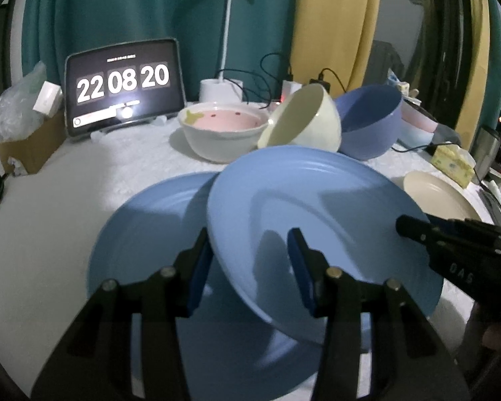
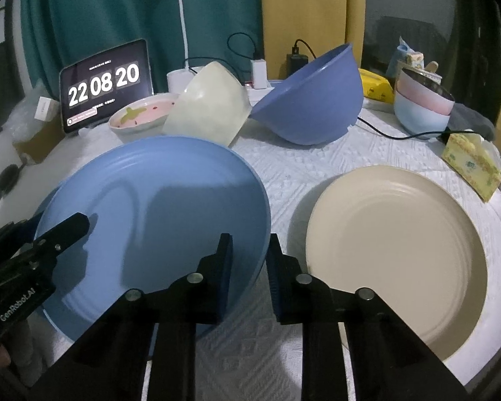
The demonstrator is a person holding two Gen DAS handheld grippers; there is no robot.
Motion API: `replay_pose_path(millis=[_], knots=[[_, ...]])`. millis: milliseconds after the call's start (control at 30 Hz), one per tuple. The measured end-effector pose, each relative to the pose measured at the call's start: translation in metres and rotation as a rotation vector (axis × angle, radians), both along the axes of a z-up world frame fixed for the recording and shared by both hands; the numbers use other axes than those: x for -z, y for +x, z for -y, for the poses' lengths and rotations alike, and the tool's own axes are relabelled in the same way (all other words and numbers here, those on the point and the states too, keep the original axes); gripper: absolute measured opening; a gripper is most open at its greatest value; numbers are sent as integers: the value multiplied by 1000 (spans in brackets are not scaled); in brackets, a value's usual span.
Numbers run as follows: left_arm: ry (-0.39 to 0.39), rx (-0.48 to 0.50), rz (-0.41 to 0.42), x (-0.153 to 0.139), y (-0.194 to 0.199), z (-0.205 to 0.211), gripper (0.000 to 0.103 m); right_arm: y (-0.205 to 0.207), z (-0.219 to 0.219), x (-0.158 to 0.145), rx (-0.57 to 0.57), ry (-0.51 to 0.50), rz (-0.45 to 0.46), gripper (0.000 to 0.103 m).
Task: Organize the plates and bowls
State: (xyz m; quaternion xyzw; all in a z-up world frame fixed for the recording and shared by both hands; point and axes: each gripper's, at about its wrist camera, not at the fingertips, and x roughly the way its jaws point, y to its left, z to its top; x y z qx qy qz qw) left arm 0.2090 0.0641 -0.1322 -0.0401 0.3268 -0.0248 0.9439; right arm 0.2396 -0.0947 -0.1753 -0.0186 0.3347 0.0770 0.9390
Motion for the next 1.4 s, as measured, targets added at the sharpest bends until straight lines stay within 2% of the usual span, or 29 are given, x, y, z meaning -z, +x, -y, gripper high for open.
replay_pose_path(millis=[600,1400], knots=[[22,15,31,-13,-14,19,47,-17,22,-11,5,45,44,22],[87,67,52,-23,-22,73,47,-34,76,-17,49,114,89,22]])
